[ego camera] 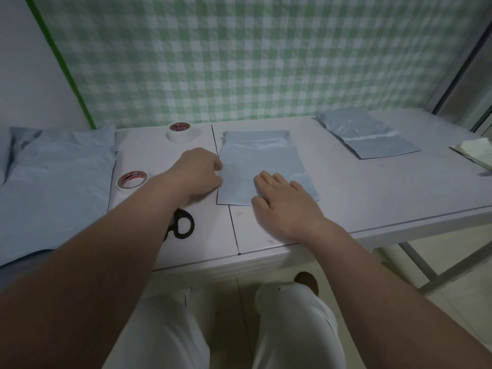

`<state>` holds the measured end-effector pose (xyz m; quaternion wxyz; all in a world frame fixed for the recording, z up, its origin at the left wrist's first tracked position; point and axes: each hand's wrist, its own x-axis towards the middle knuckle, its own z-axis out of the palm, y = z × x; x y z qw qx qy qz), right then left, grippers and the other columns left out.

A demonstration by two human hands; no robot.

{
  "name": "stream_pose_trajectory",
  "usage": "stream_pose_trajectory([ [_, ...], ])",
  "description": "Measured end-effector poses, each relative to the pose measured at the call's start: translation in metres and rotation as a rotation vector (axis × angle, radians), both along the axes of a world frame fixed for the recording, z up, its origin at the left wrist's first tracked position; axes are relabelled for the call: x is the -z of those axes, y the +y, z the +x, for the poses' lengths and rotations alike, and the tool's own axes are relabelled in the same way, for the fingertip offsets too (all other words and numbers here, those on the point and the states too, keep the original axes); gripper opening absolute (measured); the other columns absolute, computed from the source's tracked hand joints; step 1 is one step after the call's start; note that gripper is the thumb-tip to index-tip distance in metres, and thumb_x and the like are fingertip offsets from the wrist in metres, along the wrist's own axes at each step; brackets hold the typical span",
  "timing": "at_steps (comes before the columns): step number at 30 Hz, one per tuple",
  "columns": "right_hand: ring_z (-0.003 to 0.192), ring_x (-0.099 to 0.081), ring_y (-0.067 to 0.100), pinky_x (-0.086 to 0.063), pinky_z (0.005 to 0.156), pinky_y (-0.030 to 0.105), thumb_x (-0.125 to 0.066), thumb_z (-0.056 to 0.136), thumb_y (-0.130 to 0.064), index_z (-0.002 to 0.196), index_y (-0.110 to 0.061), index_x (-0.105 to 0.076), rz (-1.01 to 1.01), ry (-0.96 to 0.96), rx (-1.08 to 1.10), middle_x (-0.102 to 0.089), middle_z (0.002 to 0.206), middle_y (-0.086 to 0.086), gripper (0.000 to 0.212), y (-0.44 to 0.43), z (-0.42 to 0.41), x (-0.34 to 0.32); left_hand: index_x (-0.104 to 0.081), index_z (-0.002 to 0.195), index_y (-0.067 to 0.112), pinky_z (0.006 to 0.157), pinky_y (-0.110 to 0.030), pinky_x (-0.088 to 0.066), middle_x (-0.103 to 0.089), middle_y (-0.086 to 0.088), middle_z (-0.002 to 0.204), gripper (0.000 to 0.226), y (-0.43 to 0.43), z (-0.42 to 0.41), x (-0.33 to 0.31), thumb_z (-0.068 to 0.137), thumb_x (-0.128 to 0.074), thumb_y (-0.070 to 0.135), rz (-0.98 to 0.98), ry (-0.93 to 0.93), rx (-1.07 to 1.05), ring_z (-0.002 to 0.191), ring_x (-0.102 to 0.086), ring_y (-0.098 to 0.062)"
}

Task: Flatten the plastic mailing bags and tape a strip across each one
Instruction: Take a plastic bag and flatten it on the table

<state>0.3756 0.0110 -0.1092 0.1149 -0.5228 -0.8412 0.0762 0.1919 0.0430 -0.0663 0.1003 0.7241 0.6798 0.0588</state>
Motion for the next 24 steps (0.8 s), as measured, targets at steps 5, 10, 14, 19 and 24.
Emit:
stream_pose_trajectory([
  [5, 0.092, -0.028, 0.010, -0.030, 0.090, 0.036, -0.027, 0.093, -0.028, 0.089, -0.022, -0.029, 0.012, 0.015, 0.005, -0.030, 0.094, -0.010, 0.008, 0.001, 0.000, 0.001, -0.068, 0.099, 0.015, 0.079, -0.021, -0.037, -0.060, 0.003, 0.104, 0.017, 0.008, -0.001, -0.007, 0.082, -0.068, 0.012, -0.050, -0.184, 0.013, 0.097, -0.054, -0.012],
  [10, 0.092, -0.025, 0.008, -0.028, 0.093, 0.037, -0.027, 0.094, -0.028, 0.090, -0.023, -0.026, 0.007, 0.022, -0.003, -0.027, 0.096, -0.012, 0.006, 0.001, 0.001, 0.002, -0.066, 0.086, 0.016, 0.073, -0.021, -0.038, -0.056, 0.011, 0.079, 0.013, 0.009, 0.004, -0.008, 0.079, -0.066, 0.005, -0.035, -0.175, 0.049, 0.086, -0.054, -0.013],
  [14, 0.093, -0.026, 0.009, -0.031, 0.097, 0.039, -0.027, 0.094, -0.029, 0.092, -0.023, -0.028, 0.011, 0.010, -0.002, -0.029, 0.097, -0.011, 0.006, 0.002, 0.002, 0.004, -0.064, 0.102, 0.017, 0.086, -0.023, -0.040, -0.063, 0.000, 0.109, 0.020, 0.002, 0.018, -0.003, 0.087, -0.054, 0.009, 0.149, -0.095, 0.084, 0.107, -0.054, -0.018],
  [19, 0.128, -0.031, 0.014, -0.023, 0.111, 0.042, -0.021, 0.095, -0.035, 0.142, -0.022, -0.032, -0.021, -0.004, -0.004, -0.036, 0.143, -0.008, 0.050, 0.006, 0.002, 0.007, -0.049, 0.124, 0.016, 0.096, -0.043, -0.038, -0.055, -0.006, 0.117, 0.031, -0.023, 0.047, 0.018, 0.095, -0.037, 0.013, 0.075, -0.058, 0.362, 0.110, -0.051, -0.026],
  [24, 0.142, -0.016, 0.015, -0.013, 0.115, 0.039, -0.021, 0.098, -0.033, 0.151, -0.020, -0.016, -0.074, -0.038, -0.003, -0.021, 0.155, -0.006, 0.055, 0.004, 0.002, 0.004, -0.015, 0.148, 0.015, 0.114, -0.049, -0.016, -0.021, -0.002, 0.155, 0.048, -0.035, 0.041, 0.030, 0.102, -0.023, 0.021, -0.012, 0.062, 0.263, 0.142, -0.022, -0.019],
])
